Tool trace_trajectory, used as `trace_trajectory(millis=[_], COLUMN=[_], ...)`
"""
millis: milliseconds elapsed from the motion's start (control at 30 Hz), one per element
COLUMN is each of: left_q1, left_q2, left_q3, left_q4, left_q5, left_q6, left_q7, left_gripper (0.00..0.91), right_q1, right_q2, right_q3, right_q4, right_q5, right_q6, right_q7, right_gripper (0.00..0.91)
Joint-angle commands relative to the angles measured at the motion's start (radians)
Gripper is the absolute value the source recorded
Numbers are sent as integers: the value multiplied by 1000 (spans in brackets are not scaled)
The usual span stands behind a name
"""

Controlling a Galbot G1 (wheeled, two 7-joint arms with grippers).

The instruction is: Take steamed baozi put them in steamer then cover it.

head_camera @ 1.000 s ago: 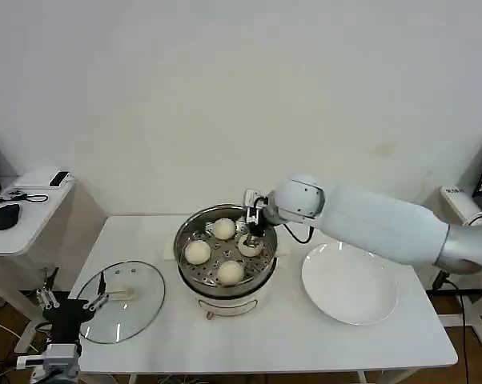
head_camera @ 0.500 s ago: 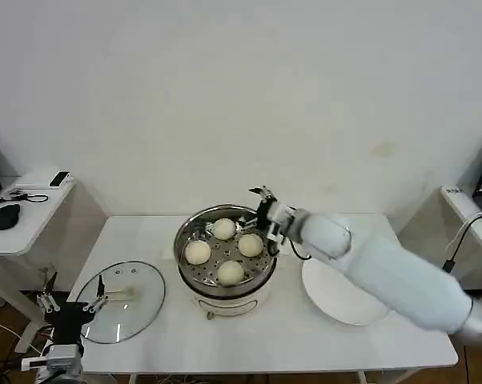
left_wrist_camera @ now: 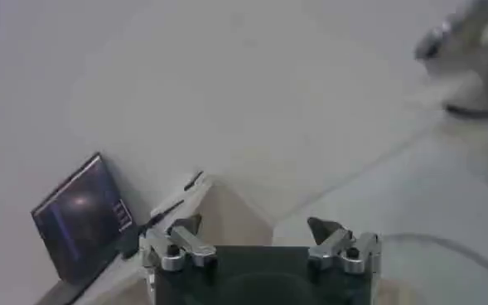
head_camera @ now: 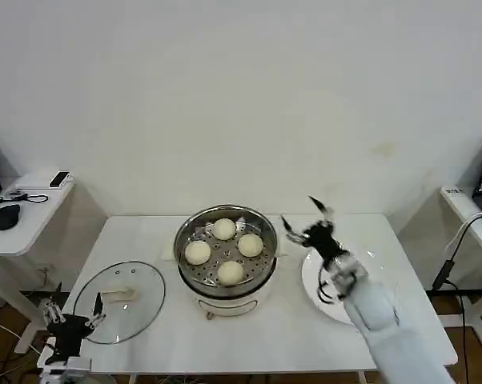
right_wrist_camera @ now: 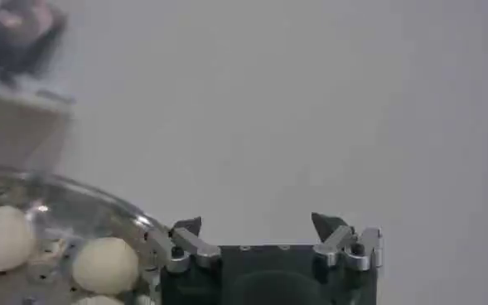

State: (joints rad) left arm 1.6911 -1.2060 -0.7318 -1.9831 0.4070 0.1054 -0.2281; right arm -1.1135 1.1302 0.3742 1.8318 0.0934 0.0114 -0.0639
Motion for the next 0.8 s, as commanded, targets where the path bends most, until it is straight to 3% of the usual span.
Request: trace_trajectory(millis=[33,267,800], left_q1=[42,-40,-209], left_q2=[55,130,196], left_q3=[0,73,160], left_q4=[110,260,408], left_q5=[566,719,719], left_q6=[-79,-91,-82], left_q7=[-33,-44,-8], left_gripper=[907,907,907], right_q1=[-428,-453,-481], right_q2=[219,240,285], right_q3=[432,459,441], right_q4=[65,93,96], right_q5=[-81,-80,-95], right_q6=[143,133,144], right_q7=[35,49,59], right_gripper=[907,907,907])
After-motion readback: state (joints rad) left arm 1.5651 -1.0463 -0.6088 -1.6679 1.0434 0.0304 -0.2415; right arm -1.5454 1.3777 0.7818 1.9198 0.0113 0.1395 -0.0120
